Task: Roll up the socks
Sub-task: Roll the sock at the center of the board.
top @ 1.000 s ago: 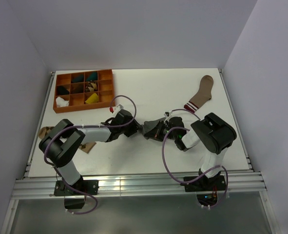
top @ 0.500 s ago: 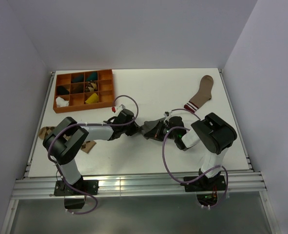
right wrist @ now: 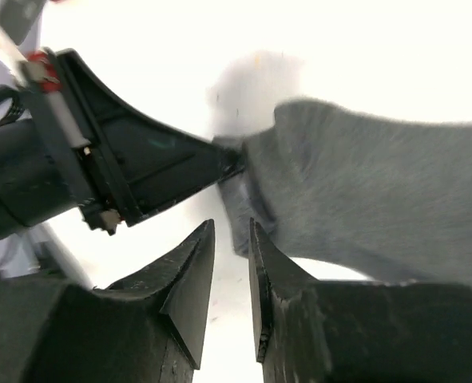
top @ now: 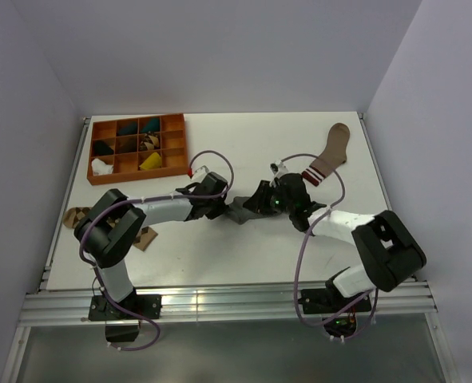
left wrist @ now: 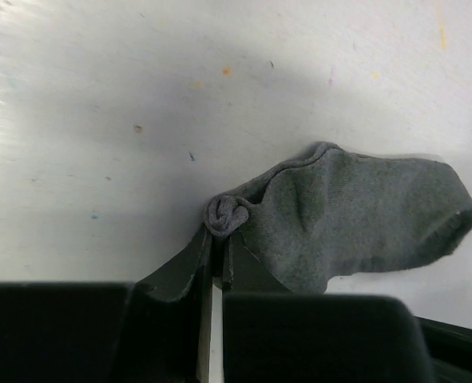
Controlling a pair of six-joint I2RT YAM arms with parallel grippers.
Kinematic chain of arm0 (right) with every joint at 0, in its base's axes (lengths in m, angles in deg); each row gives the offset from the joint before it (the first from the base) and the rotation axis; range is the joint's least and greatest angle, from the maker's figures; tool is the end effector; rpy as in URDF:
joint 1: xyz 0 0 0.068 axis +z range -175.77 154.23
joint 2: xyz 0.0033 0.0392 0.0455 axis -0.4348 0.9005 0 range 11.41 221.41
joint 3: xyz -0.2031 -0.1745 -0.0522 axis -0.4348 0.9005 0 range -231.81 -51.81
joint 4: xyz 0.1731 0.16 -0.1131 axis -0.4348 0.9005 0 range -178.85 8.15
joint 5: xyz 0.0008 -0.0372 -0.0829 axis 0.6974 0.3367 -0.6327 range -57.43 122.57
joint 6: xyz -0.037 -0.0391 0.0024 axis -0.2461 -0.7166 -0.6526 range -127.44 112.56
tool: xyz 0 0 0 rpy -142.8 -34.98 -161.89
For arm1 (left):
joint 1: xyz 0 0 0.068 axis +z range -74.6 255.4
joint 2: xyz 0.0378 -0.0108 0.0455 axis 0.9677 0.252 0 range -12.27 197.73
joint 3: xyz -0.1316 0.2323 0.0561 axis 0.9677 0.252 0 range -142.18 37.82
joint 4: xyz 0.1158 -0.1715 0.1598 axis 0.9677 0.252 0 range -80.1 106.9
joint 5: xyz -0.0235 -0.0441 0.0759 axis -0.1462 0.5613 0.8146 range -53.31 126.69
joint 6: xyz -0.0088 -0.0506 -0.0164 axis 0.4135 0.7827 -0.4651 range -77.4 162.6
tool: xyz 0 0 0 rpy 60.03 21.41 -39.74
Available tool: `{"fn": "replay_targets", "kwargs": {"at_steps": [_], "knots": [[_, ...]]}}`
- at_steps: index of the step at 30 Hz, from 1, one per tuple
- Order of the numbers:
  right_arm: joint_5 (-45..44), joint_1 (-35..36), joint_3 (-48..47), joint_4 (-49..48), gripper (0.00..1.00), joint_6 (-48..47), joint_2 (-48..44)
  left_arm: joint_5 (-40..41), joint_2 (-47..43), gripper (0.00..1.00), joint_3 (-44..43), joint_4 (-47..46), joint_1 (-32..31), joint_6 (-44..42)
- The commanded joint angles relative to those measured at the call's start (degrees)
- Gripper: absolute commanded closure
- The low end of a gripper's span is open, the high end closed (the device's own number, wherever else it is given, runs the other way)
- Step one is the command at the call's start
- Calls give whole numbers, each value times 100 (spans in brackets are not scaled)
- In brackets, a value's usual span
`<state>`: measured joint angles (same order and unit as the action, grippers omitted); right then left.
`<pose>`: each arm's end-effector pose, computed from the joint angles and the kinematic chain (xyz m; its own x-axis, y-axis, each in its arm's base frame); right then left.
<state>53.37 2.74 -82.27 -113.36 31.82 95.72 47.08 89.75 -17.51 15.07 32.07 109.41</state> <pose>0.2402 0.1449 0.1612 -0.7879 0.2454 -0.5648 -0.2836 0.6696 0.6865 0.2619 -0.2382 0.1489 -0.7712 -0.5154 -0.3737 -0.2919 0.8079 -0.5119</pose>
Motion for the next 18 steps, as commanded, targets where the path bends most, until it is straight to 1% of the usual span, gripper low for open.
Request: {"fn": "replay_targets", "kwargs": {"at_steps": [1, 4, 5, 6, 9, 10, 14, 18], "knots": [[-697, 137, -416, 894, 68, -1287, -415, 604, 46, 100, -294, 1116, 9, -466], [-1111, 593, -487, 914, 63, -1902, -503, 692, 46, 100, -461, 1345, 9, -668], [-1496, 751, -461, 844, 59, -2062, -512, 701, 64, 100, -505, 1407, 9, -712], [-1674, 1083, -426, 747, 57, -2333, -512, 692, 55, 100, -531, 1434, 9, -765], [-2219, 1611, -260, 282, 53, -2669, -433, 596, -24, 100, -453, 1364, 9, -897], [-2360, 1709, -242, 228, 52, -2618, -346, 578, -50, 100, -417, 1320, 9, -941], [-2966, 1684, -206, 236, 52, -2021, -214, 578, -226, 100, -277, 1215, 9, -1012], [-3002, 1263, -443, 508, 52, -1520, -29, 543, -323, 100, -110, 1075, 0, -1056]]}}
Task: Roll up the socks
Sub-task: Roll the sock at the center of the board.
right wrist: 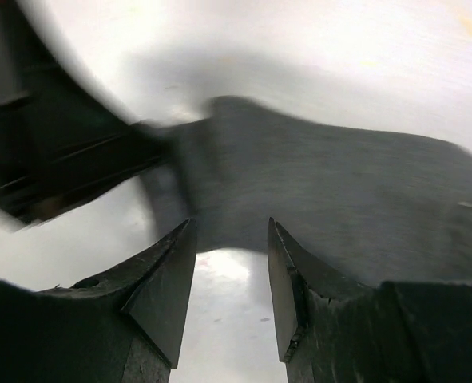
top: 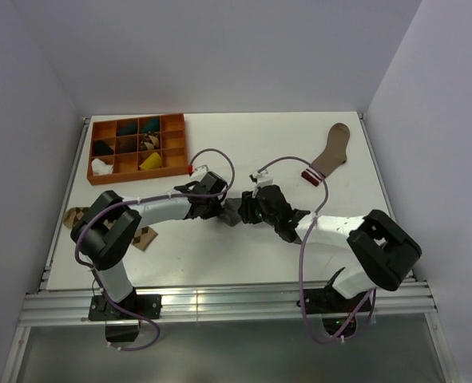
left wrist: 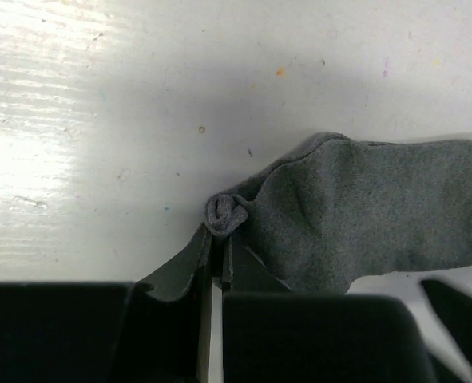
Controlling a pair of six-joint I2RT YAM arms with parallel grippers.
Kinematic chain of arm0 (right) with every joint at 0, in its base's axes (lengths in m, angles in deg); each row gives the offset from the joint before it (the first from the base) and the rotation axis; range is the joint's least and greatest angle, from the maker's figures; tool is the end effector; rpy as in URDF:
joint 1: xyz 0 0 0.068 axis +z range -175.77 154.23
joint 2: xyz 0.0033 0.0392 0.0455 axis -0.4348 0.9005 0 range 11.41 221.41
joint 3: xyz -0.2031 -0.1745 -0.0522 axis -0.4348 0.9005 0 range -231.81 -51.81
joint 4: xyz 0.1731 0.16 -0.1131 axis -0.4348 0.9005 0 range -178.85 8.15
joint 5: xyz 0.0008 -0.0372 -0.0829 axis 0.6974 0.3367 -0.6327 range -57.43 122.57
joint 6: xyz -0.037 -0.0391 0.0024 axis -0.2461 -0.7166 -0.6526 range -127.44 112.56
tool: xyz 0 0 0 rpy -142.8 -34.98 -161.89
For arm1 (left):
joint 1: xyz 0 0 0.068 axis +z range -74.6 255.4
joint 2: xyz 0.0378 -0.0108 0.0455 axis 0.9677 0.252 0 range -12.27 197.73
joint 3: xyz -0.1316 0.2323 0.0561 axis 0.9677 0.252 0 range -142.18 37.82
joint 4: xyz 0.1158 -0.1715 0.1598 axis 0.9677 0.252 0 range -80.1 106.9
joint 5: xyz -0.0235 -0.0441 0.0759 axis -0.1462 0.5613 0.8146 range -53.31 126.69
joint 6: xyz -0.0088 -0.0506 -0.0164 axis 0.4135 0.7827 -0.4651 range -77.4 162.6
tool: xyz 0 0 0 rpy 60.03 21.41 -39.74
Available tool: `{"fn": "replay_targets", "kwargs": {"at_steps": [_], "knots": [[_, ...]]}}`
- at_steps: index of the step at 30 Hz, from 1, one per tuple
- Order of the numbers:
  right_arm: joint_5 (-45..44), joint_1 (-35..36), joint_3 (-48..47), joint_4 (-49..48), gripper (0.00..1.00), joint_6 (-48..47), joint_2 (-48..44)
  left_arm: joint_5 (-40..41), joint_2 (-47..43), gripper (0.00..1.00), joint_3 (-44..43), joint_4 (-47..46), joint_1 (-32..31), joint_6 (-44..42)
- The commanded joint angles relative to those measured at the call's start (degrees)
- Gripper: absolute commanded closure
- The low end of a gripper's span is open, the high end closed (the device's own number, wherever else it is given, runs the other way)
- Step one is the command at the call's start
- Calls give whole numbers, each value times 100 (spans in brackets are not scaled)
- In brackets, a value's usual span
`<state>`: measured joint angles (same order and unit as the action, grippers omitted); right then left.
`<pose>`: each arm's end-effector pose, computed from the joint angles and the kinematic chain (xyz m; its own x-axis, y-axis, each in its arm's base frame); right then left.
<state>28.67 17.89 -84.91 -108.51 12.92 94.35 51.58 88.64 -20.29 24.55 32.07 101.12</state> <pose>0.2086 0.1958 0.1719 -0.5659 -0.0600 -0.8223 -0.4793 0.8355 0.2689 0.2600 -0.2327 0.1590 -0.7999 -0.3783 -0.4658 -0.2290 0.9099 -0.3458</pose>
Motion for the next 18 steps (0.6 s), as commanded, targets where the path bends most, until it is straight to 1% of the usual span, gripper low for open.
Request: {"fn": "replay_targets", "kwargs": {"at_steps": [1, 6, 11, 12, 18], "knots": [[-568, -322, -223, 102, 52, 442, 196, 58, -246, 100, 203, 82, 9, -253], [-551, -832, -854, 717, 52, 767, 950, 57, -326, 100, 326, -59, 9, -323], [-120, -1219, -1531, 1104, 52, 689, 1707, -83, -563, 100, 484, -375, 9, -596], [-67, -1254, -1611, 1192, 52, 663, 1891, -109, -641, 100, 511, -489, 9, -718], [21, -1325, -2007, 1412, 52, 522, 2244, -312, -818, 100, 669, -736, 9, -1141]]}}
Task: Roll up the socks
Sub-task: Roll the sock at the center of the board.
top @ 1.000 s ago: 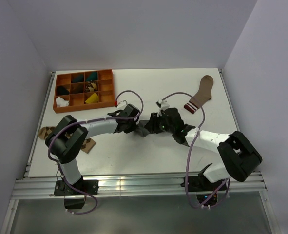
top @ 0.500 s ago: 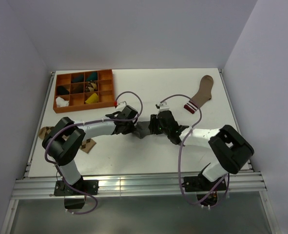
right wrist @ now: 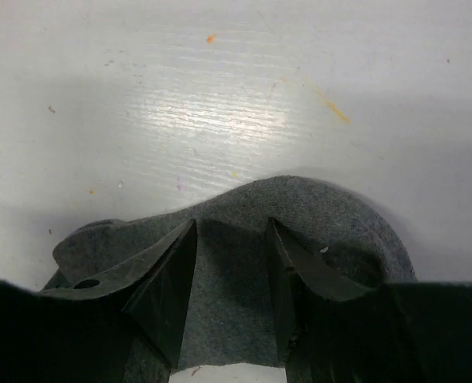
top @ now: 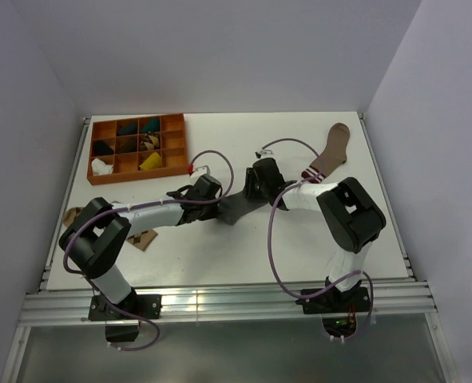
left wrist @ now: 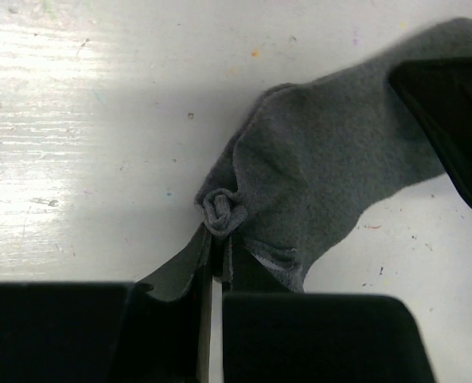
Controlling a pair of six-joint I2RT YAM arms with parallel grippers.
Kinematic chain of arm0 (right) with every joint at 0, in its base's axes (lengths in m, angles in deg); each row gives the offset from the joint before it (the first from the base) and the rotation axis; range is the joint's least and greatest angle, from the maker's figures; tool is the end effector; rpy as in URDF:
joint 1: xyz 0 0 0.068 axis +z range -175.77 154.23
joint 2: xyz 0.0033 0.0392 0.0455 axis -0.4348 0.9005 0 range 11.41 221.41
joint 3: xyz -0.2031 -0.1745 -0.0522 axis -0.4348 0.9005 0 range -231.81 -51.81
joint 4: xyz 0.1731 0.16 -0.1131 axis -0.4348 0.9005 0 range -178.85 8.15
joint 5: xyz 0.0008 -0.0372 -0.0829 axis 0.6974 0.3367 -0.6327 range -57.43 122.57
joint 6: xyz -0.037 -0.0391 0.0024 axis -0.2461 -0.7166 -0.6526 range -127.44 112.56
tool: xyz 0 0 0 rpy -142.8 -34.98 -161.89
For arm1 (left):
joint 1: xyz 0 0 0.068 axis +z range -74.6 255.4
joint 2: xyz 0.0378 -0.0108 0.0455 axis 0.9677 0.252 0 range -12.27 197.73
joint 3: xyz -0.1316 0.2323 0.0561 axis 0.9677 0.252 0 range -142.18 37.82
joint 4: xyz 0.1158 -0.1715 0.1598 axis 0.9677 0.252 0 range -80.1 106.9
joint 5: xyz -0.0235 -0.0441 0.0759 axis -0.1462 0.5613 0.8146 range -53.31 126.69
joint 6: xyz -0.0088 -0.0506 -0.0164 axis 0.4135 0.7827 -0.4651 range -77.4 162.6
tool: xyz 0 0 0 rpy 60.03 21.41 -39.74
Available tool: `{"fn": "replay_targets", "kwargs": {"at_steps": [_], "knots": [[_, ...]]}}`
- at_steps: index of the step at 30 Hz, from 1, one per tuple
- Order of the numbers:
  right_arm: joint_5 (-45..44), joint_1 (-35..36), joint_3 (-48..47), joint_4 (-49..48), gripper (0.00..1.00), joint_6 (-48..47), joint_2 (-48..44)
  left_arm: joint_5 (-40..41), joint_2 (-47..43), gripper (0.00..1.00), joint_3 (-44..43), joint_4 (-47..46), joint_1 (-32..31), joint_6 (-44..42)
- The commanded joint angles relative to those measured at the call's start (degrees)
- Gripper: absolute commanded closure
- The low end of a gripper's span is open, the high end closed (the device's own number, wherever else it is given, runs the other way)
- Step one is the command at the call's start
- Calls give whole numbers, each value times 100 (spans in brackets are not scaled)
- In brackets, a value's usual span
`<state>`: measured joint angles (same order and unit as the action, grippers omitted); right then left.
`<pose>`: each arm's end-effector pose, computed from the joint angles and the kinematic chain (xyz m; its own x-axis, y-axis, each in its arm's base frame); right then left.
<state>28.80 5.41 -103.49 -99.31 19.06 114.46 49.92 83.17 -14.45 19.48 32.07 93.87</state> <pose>0.3110 0.1856 0.1450 -0.7130 0.0891 -0.6955 -0.1742 0.9383 0.2988 0.2460 -0.2208 0.1660 -0.8047 -0.2848 -0.5209 -0.0967 0.9286 -0.3583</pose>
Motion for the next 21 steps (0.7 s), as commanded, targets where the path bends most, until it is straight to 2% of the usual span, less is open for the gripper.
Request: {"fn": "replay_targets", "kwargs": {"at_steps": [1, 7, 13, 18, 21], "knots": [[34, -86, -184, 492, 52, -119, 268, -163, -263, 100, 103, -255, 0, -442], [183, -94, -193, 405, 52, -329, 313, -278, 220, 100, -90, -71, 9, -512], [632, -86, 236, -43, 52, -724, -126, -225, 669, 100, -274, 262, 9, -240], [685, 133, 974, -728, 52, -1155, -1215, -128, 880, 100, -494, 579, 0, -126], [316, 511, 1510, -1054, 52, -1428, -1865, -137, 915, 100, -573, 667, 9, -82]]}}
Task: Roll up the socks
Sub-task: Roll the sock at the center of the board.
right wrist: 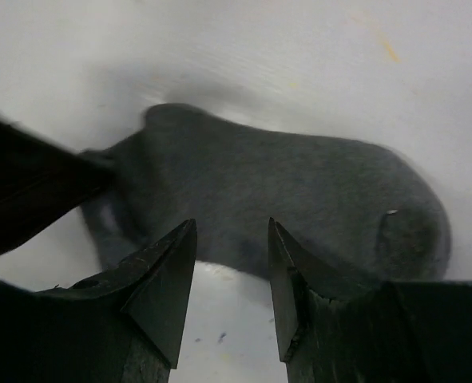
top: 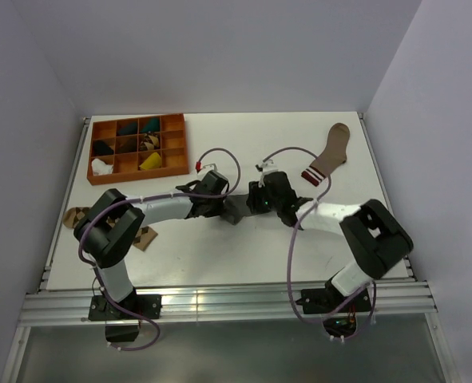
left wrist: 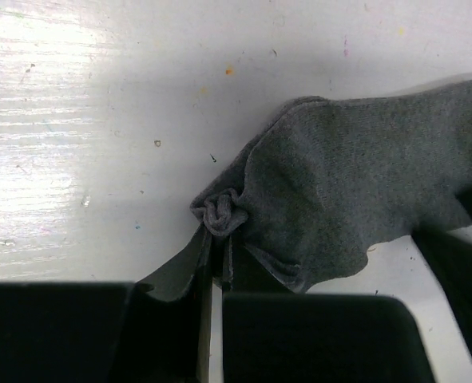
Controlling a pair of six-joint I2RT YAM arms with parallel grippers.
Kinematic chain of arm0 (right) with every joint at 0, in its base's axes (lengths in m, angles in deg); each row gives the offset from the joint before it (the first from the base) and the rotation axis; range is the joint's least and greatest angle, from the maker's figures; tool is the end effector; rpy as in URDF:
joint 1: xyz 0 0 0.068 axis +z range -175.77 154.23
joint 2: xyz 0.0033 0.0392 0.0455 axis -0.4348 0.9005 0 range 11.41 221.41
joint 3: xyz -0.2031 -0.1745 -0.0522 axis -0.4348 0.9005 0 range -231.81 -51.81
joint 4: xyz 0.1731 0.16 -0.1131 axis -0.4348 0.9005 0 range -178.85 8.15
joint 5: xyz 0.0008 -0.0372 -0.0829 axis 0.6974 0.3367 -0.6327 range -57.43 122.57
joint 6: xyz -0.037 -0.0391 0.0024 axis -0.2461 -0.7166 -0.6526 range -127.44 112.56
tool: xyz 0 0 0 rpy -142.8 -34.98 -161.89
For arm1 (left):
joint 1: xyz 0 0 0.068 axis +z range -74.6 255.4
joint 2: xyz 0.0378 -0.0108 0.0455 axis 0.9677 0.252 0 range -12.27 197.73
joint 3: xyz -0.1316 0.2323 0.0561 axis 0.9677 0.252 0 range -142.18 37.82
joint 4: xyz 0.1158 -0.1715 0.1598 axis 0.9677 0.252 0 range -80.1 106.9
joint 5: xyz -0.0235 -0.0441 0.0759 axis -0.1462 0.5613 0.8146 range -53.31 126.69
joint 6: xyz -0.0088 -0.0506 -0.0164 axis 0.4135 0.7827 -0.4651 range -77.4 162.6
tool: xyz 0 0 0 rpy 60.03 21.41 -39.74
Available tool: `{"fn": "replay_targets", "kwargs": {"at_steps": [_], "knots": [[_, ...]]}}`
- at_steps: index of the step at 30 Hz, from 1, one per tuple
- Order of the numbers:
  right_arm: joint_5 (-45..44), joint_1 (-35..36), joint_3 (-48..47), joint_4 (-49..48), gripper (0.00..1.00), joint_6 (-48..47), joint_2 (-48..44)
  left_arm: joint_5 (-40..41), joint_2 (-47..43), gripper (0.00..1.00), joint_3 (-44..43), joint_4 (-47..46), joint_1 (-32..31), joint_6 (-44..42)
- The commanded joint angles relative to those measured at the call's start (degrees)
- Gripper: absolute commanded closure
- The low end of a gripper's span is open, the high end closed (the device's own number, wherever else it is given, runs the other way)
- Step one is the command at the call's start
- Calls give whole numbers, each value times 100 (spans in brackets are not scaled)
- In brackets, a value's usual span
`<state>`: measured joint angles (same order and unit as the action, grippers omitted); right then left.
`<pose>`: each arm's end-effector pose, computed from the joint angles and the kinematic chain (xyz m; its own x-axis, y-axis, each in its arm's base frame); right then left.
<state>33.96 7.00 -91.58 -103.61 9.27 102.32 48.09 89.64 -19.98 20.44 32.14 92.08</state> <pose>0.2626 0.1701 0.1594 -0.6380 -0.0687 -0.7670 -0.3906 0.8873 0.2454 0.2635 -0.2382 0.1556 -0.8332 -0.2391 -0.4986 -0.0691 0.9396 -0.3351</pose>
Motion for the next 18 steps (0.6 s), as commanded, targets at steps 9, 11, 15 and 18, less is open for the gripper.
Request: {"fn": "replay_targets", "kwargs": {"at_steps": [9, 11, 15, 18], "knots": [[-842, 1573, 1015, -1213, 49, -1327, -1358, -6, 207, 100, -126, 730, 2, 115], [-912, 1705, 962, -1248, 49, -1433, -1278, -15, 146, 100, -126, 738, -6, 133], [-1044, 1934, 831, -1371, 49, -1591, -980, -67, 84, 100, -117, 712, -6, 177], [-983, 1978, 769, -1512, 49, -1609, -751, -103, 84, 100, -117, 721, -6, 194]]}}
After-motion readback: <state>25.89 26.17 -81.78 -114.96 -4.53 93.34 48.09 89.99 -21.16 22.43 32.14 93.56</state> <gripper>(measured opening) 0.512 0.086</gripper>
